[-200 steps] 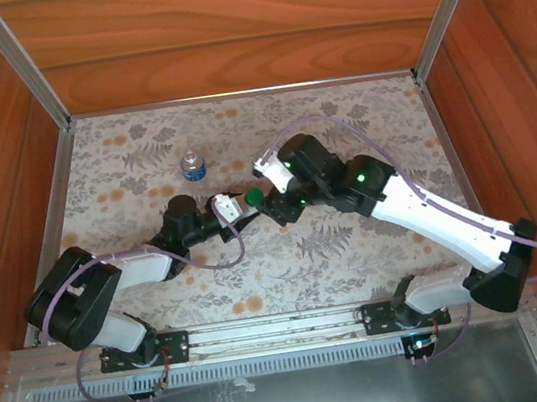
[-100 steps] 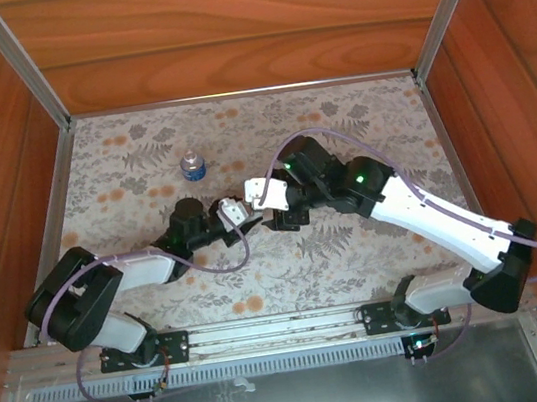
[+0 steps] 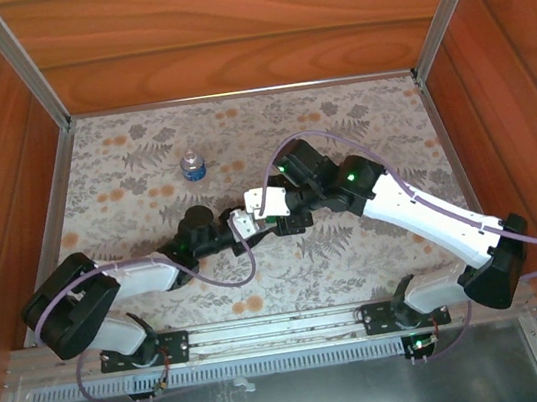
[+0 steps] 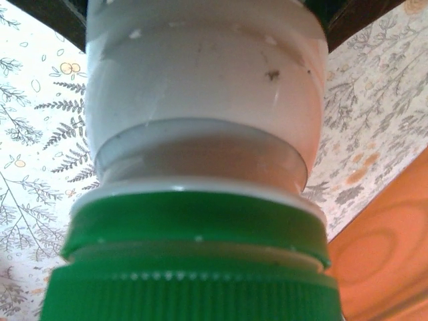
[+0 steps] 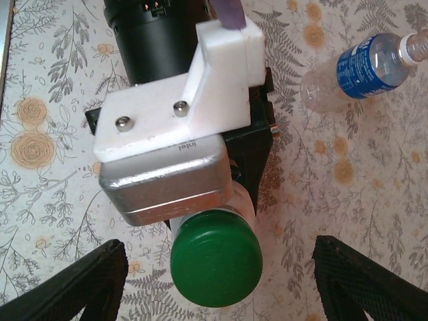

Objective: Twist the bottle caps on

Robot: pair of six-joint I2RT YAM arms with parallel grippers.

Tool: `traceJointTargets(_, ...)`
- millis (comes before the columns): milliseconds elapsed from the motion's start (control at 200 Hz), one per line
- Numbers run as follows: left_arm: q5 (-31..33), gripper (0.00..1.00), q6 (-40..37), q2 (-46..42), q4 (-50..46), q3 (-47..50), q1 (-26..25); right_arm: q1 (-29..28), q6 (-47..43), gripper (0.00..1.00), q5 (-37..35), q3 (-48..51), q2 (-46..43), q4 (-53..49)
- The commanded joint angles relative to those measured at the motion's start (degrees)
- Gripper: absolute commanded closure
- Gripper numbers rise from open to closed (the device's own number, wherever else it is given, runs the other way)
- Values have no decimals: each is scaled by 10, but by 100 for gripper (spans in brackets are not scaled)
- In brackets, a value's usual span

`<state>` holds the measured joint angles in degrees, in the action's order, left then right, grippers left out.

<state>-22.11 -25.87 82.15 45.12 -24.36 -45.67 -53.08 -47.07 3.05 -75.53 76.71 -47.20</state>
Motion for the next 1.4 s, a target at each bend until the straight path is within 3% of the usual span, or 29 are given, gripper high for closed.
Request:
traceJointTargets(0,2,49,-14,-17,2,8,-6,8,-25,26,1,-1,5,-24)
traceJointTargets(295,5,49,-17,-23,1,9,-10,12,-24,49,8,-1,5,-36)
traceJointTargets(799,-7,49,-8,-27,1,6,-12,16,-25,48,7,0,15,-29)
traceJointTargets(1154,-9,49,-3,-20,1,2,-13,16,-11,57,21,-7,15,-30)
traceJointTargets(1399,9,49,-1,-21,2,2,-13,16,122,66,55,-6,7,4)
